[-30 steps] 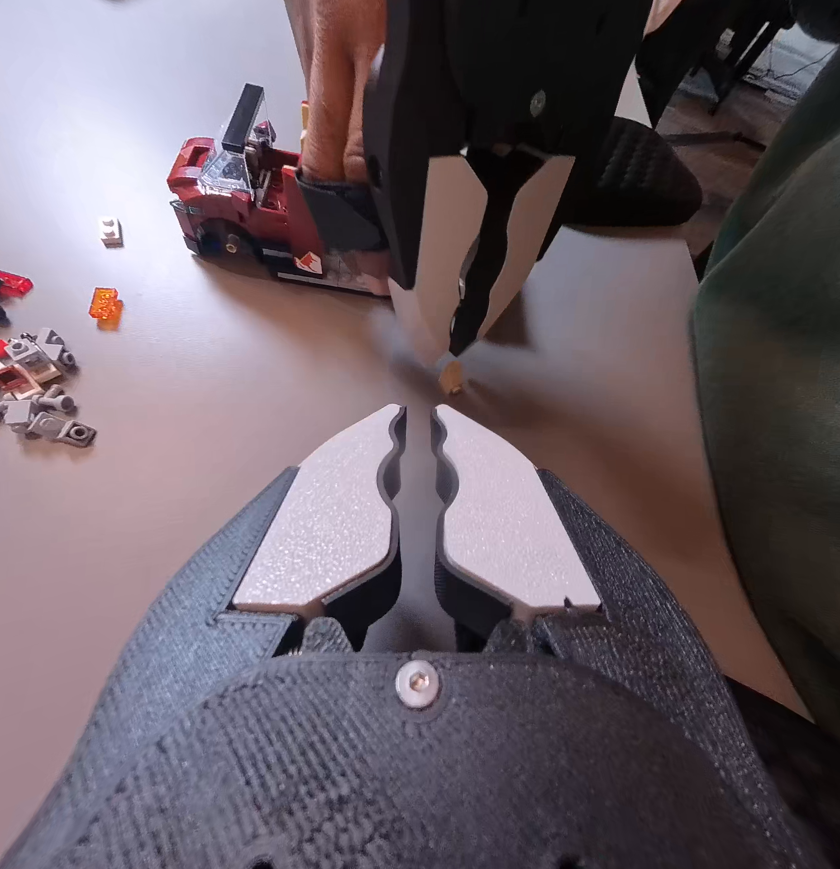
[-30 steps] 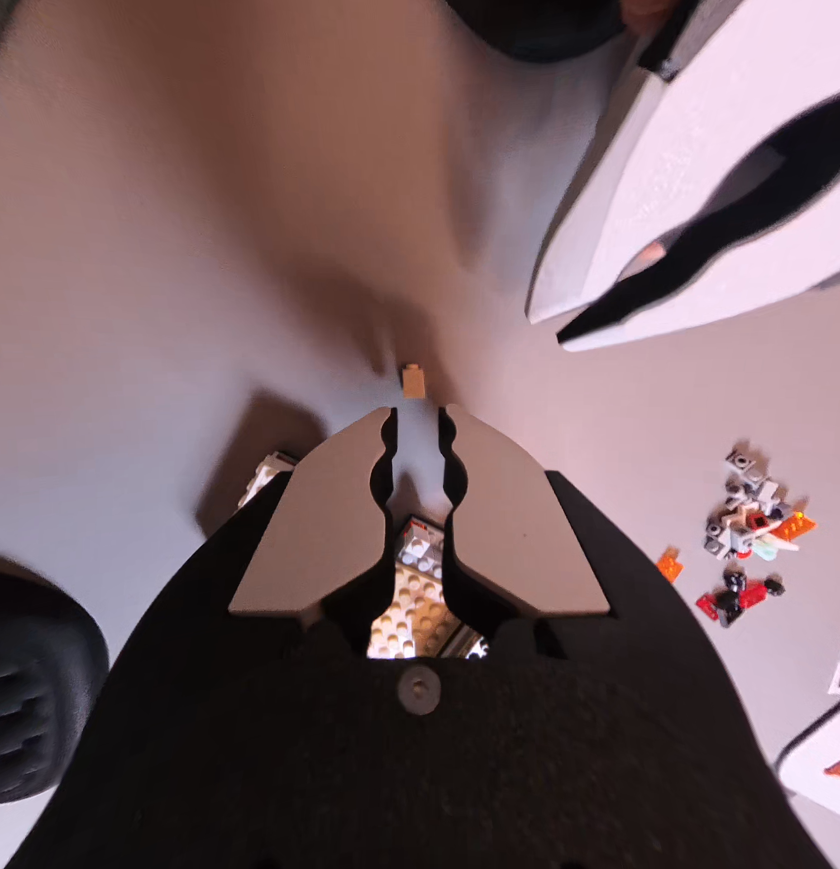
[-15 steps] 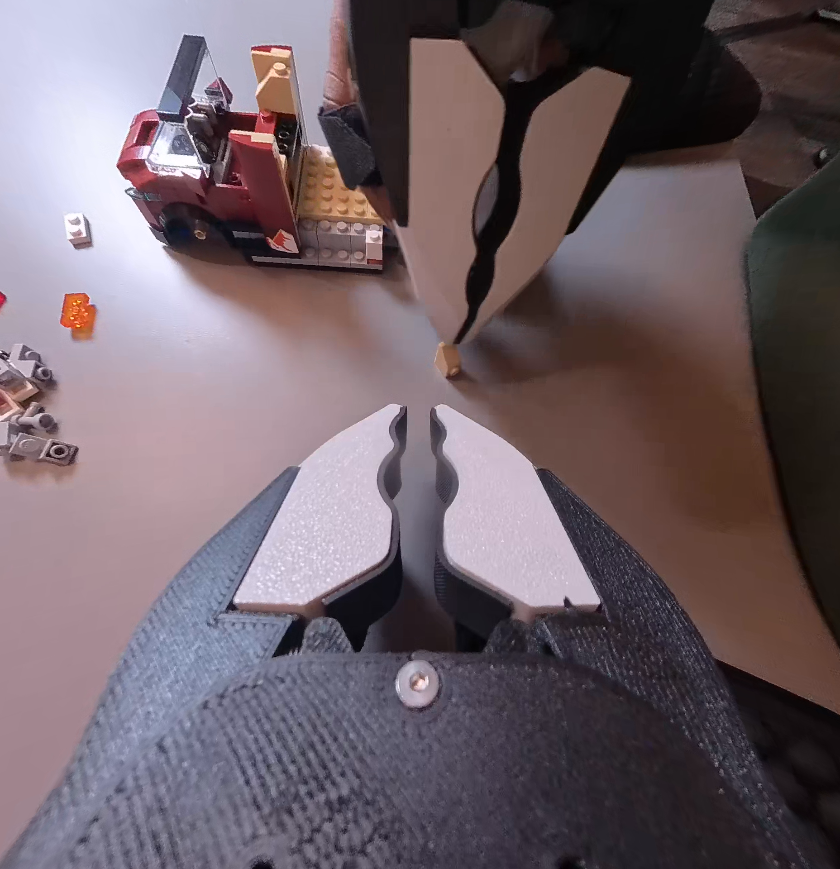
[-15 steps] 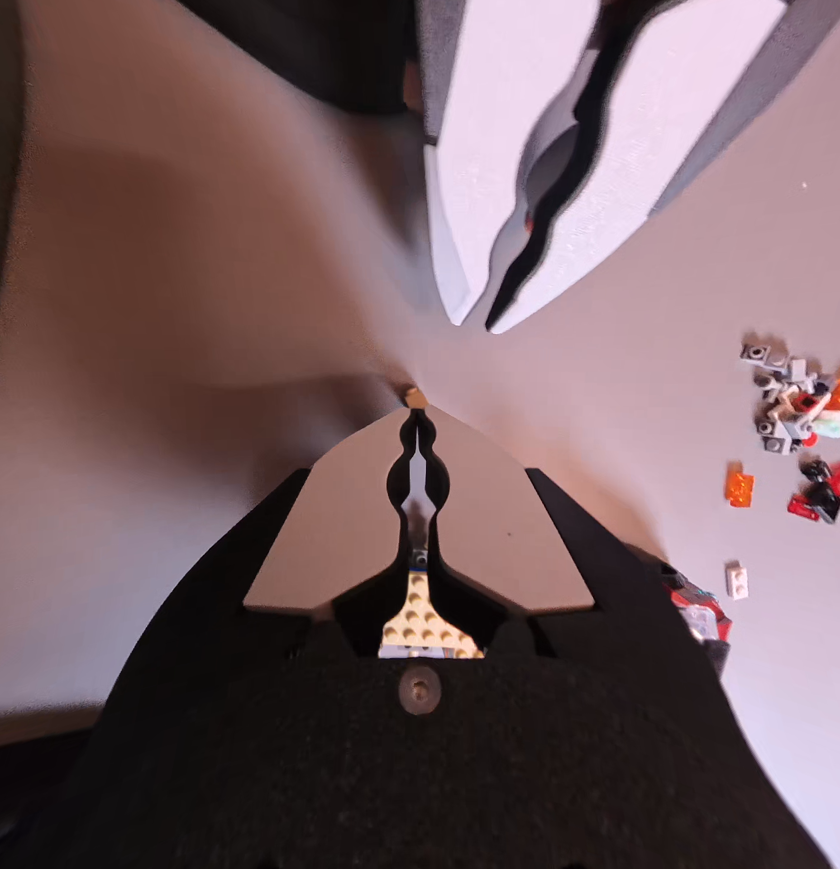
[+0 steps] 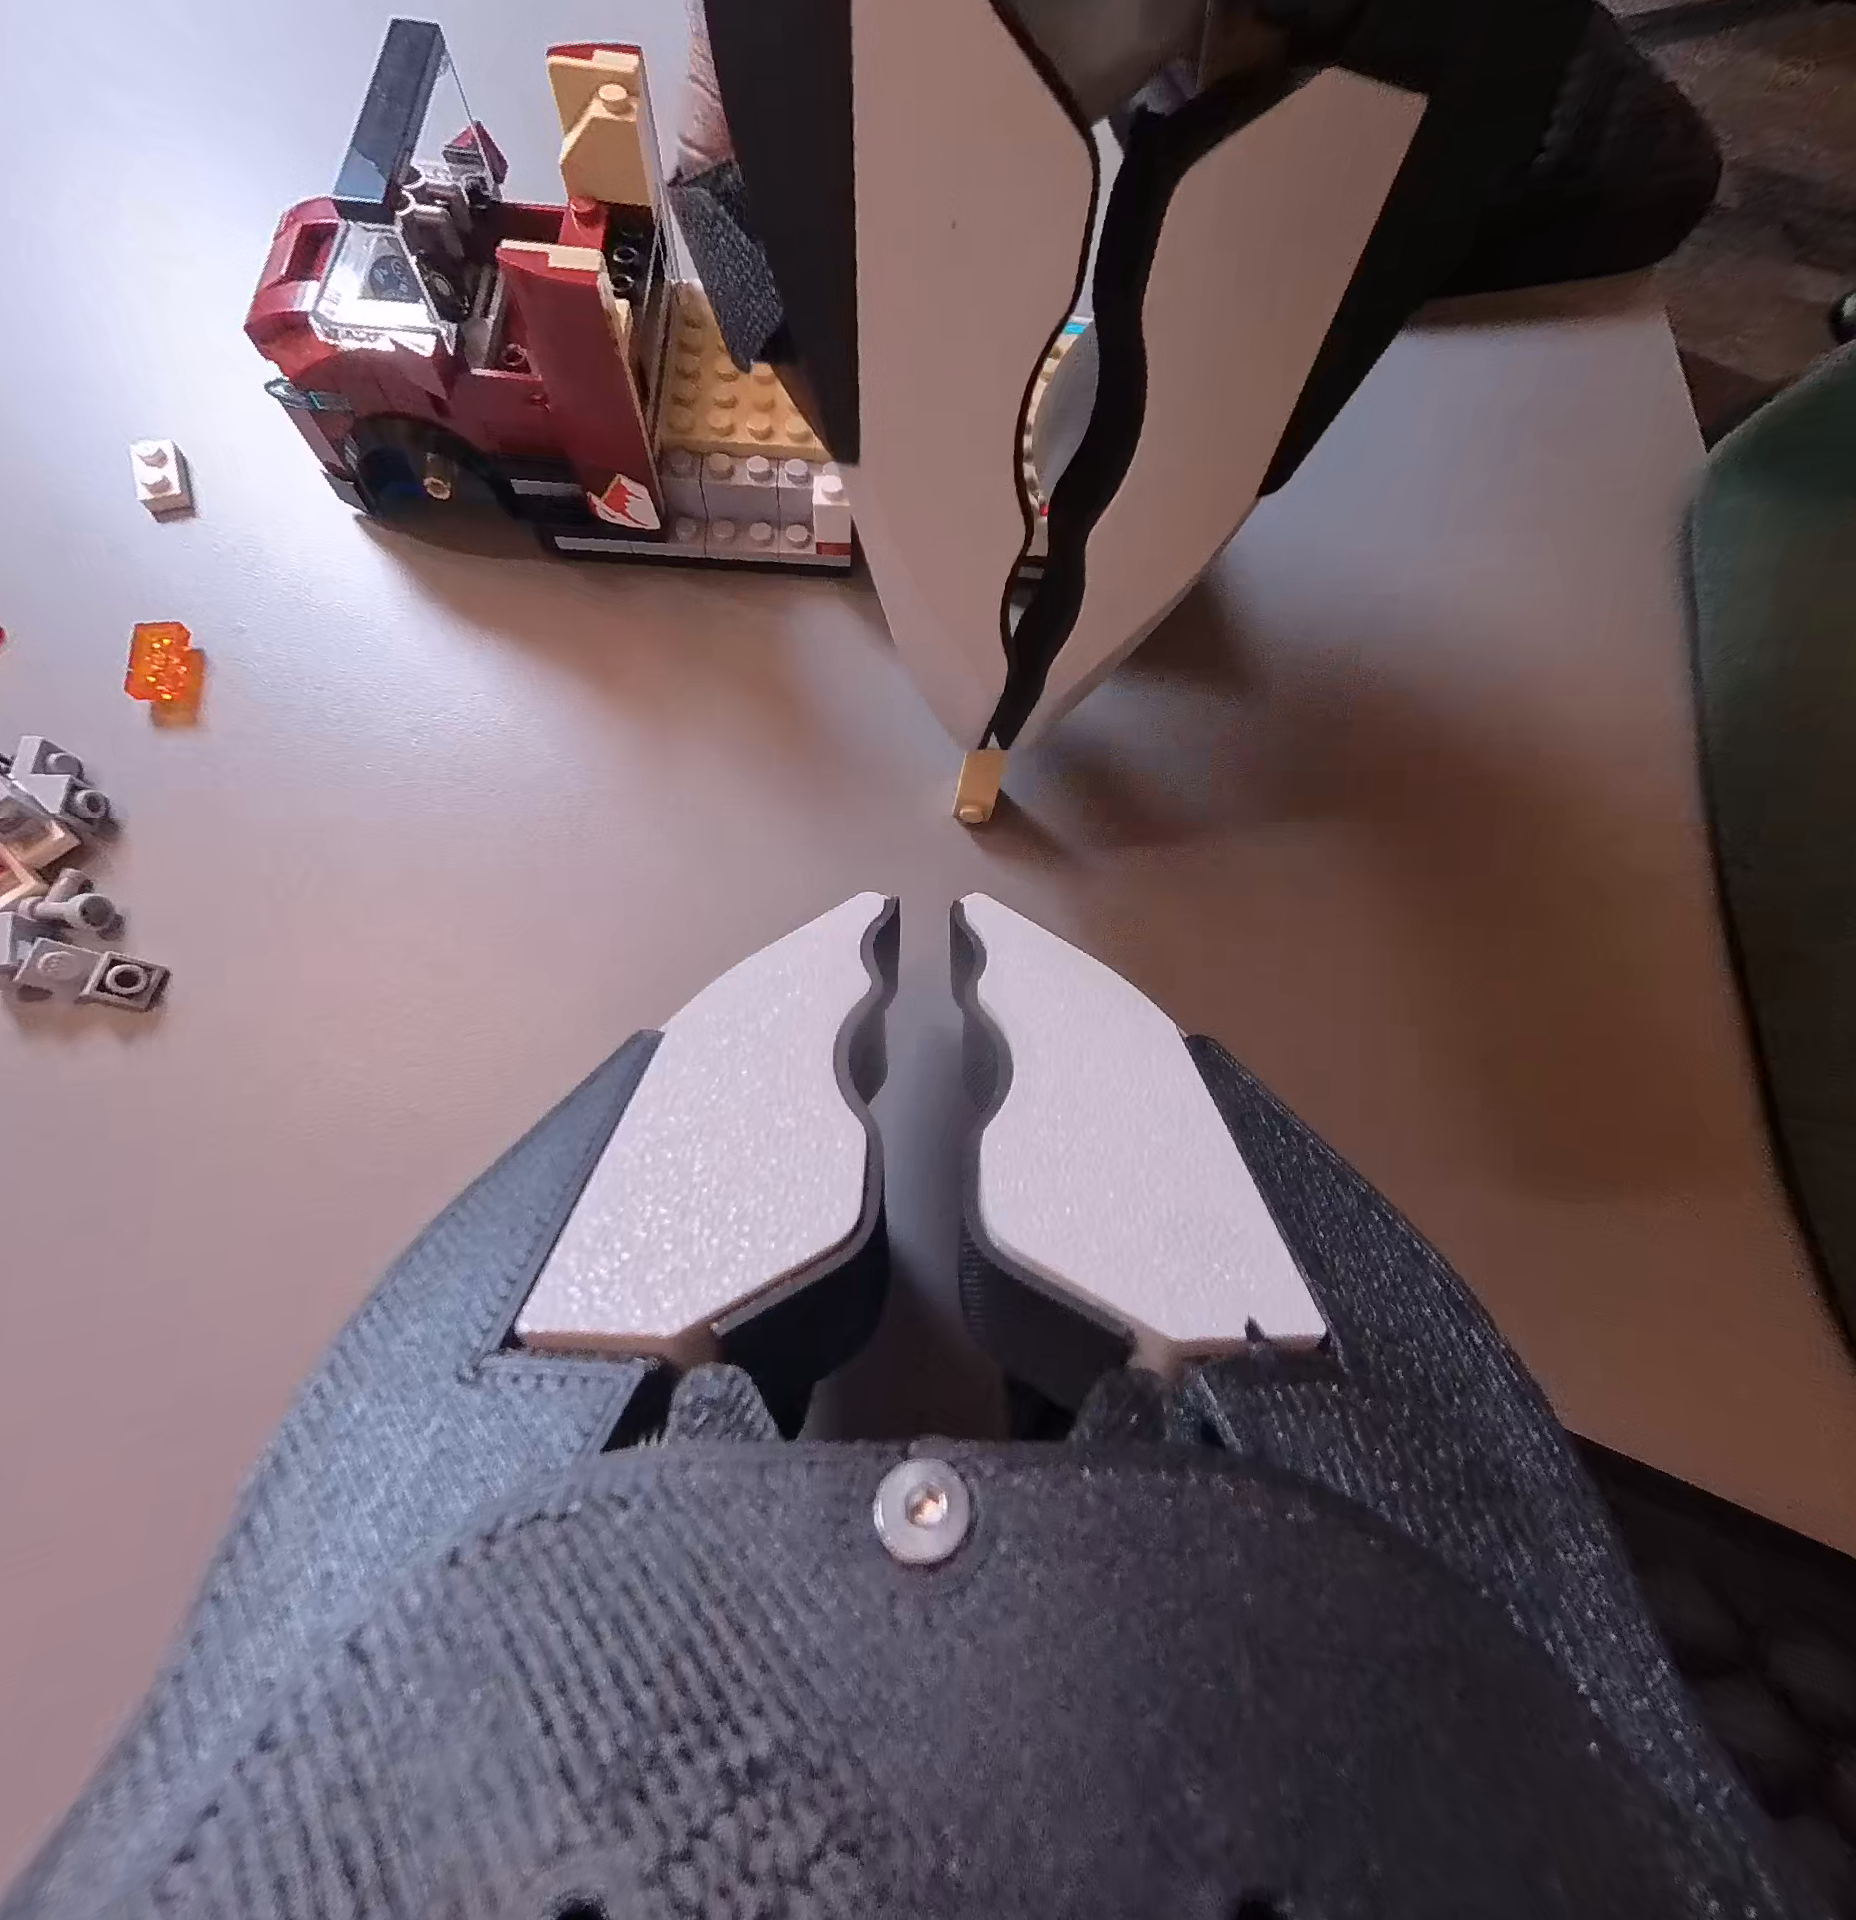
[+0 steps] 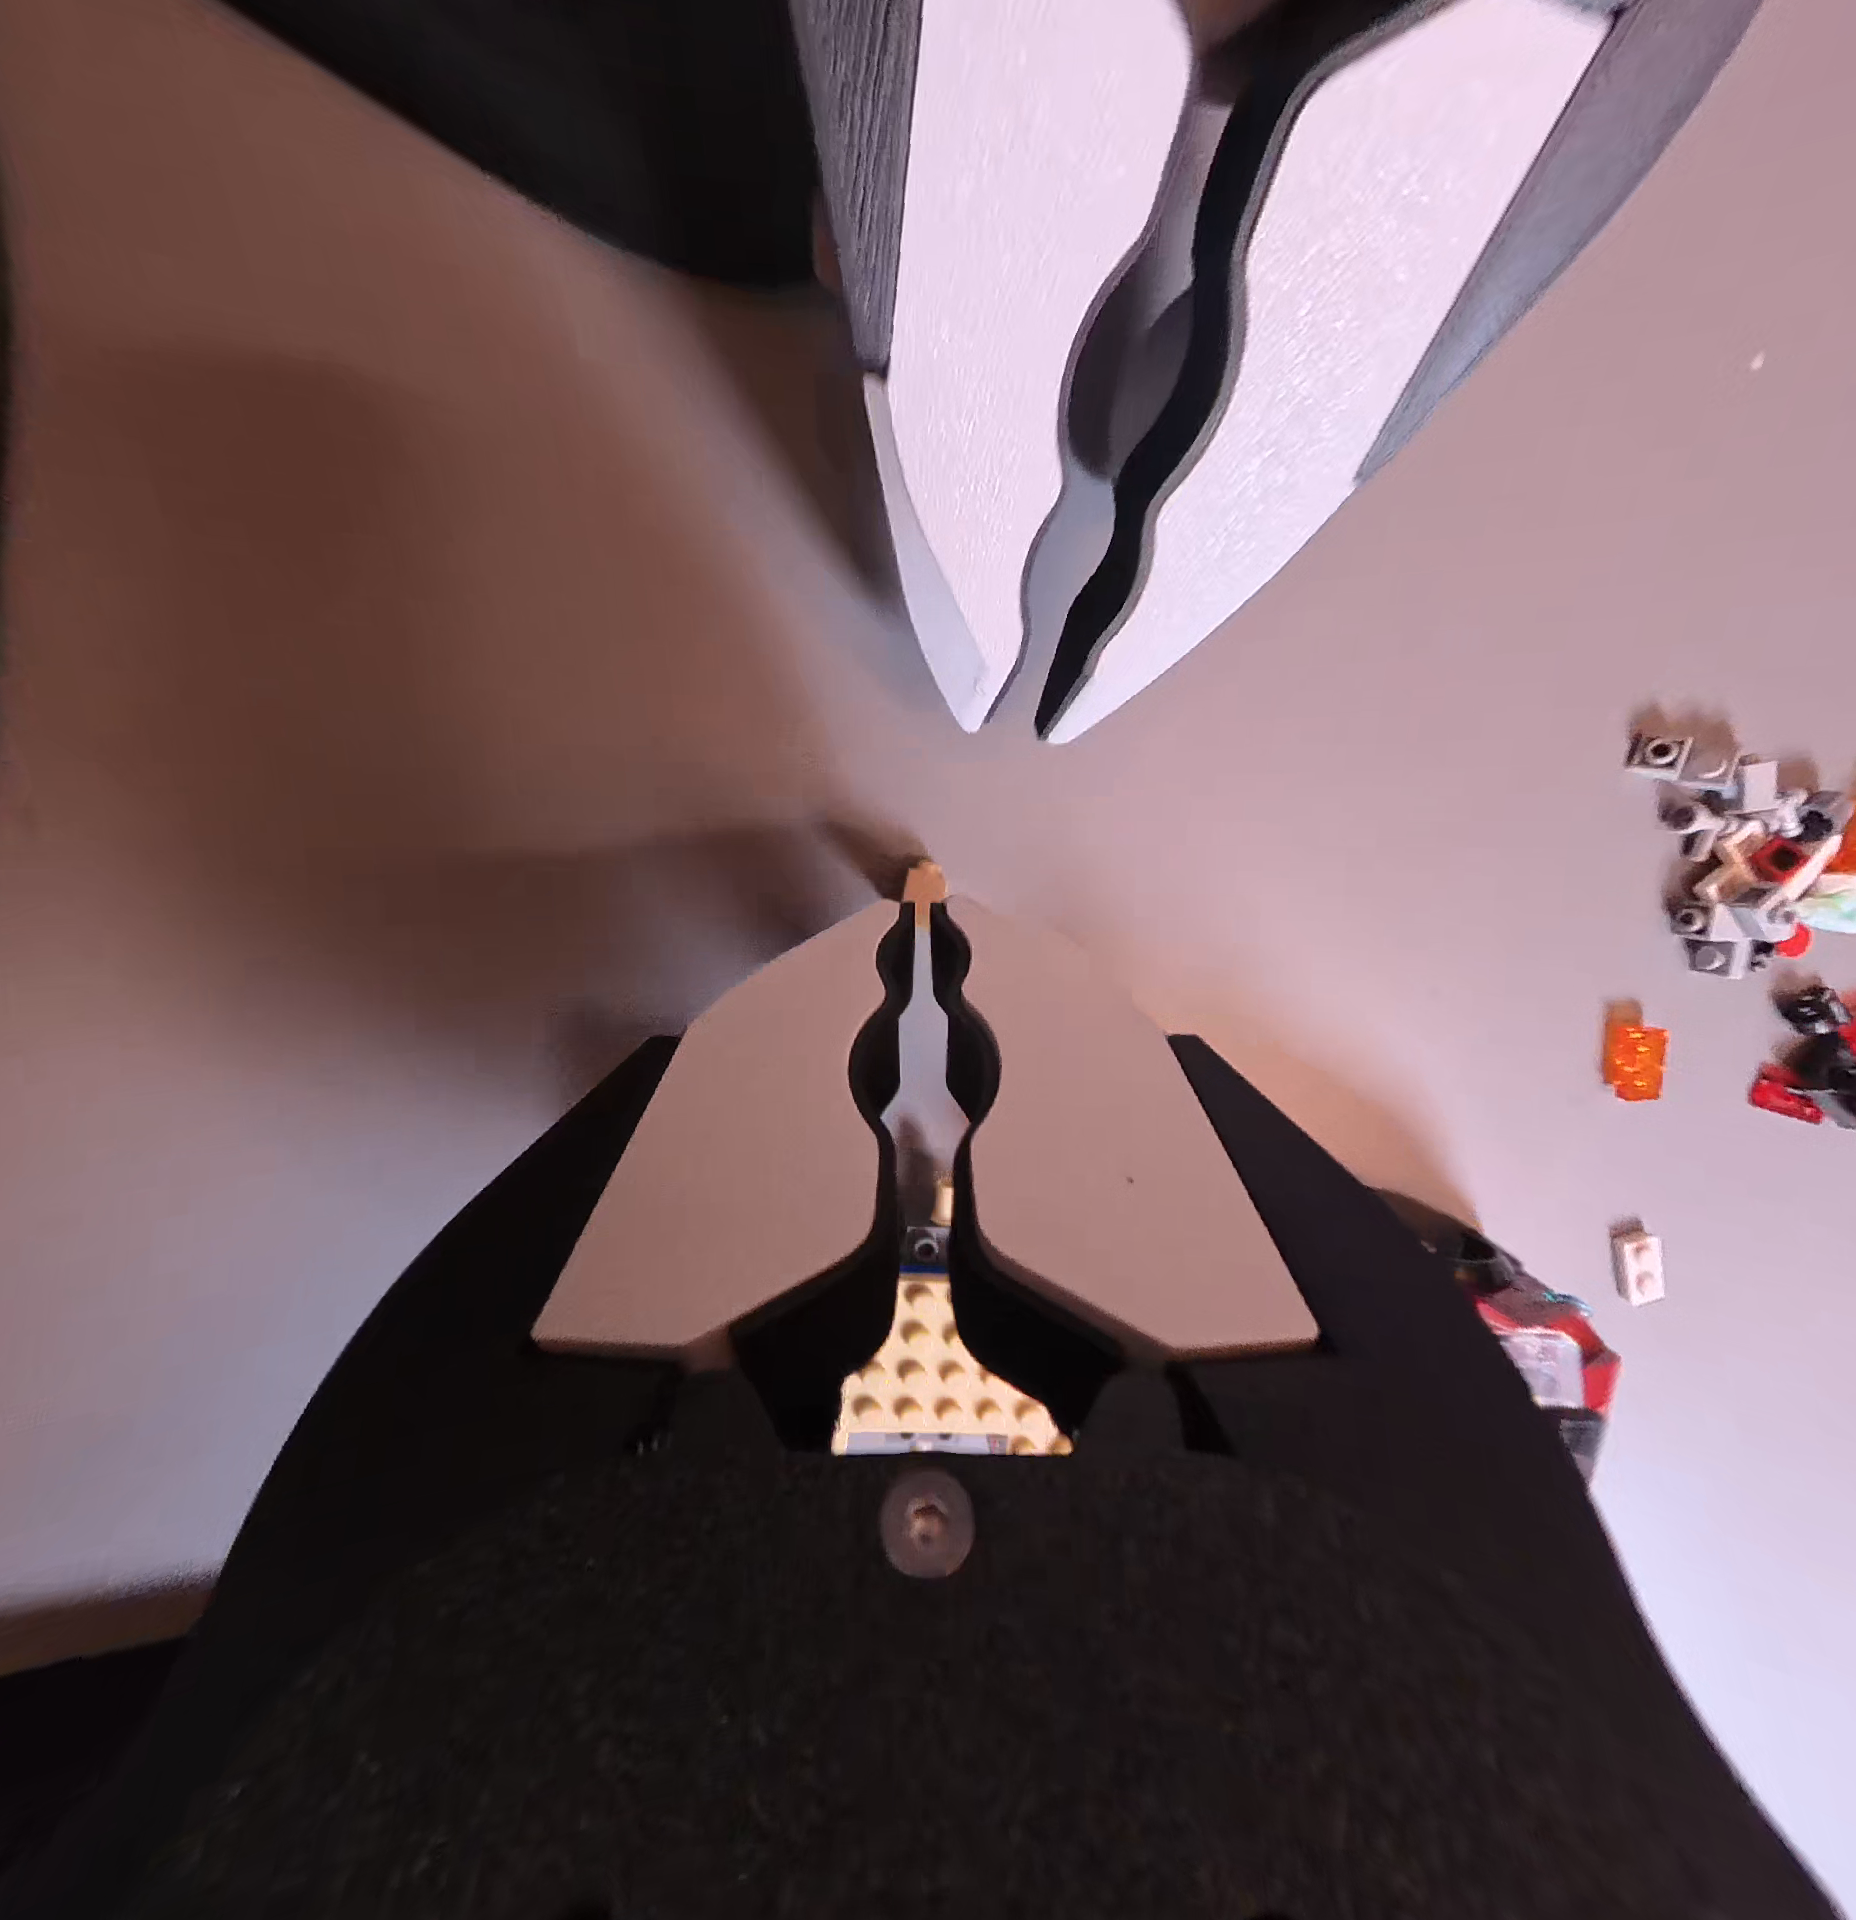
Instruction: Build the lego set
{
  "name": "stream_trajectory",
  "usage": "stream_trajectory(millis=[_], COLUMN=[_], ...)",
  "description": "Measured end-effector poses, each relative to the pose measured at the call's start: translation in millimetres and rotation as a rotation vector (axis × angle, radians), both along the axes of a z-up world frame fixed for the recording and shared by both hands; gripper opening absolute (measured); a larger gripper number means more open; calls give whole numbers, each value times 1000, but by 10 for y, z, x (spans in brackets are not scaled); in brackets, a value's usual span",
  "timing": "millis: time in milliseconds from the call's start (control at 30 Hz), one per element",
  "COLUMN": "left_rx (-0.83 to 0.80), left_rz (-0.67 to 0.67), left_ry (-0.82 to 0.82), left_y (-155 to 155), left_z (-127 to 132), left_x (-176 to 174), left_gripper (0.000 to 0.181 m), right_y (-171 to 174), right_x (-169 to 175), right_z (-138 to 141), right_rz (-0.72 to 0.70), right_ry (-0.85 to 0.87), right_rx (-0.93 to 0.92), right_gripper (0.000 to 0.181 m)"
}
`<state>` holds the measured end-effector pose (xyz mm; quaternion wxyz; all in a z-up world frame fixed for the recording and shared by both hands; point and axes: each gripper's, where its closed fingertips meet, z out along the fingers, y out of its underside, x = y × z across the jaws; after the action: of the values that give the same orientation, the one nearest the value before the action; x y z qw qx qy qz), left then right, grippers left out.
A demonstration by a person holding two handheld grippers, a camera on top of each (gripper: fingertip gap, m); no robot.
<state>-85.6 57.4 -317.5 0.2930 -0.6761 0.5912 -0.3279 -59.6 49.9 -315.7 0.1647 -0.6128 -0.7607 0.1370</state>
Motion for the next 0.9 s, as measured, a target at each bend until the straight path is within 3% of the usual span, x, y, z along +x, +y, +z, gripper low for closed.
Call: stream_trajectory(millis=[267, 467, 567, 633, 767, 900], left_rx=[5, 11, 10, -2, -40, -1], left_rz=[-1, 2, -5, -23, -95, -89], left_ry=[11, 14, 4, -18, -145, -303], left_y=[4, 13, 2, -26, -151, -186], left_z=[-26, -32, -15, 23, 247, 564], left_x=[-3, -2, 0, 5, 56, 144], left_gripper=[9, 10, 10, 12, 23, 19], right_y=[43, -11, 42, 50, -8, -9], right_x=[202, 29, 0, -5, -101, -186], right_z=[-97, -44, -102, -78, 267, 797], right_rz=[2, -75, -99, -68, -37, -109], right_ry=[-84, -21, -45, -28, 206, 550], right_rx=[35, -49, -28, -21, -107, -261], right_gripper=[3, 25, 8, 8, 8, 8])
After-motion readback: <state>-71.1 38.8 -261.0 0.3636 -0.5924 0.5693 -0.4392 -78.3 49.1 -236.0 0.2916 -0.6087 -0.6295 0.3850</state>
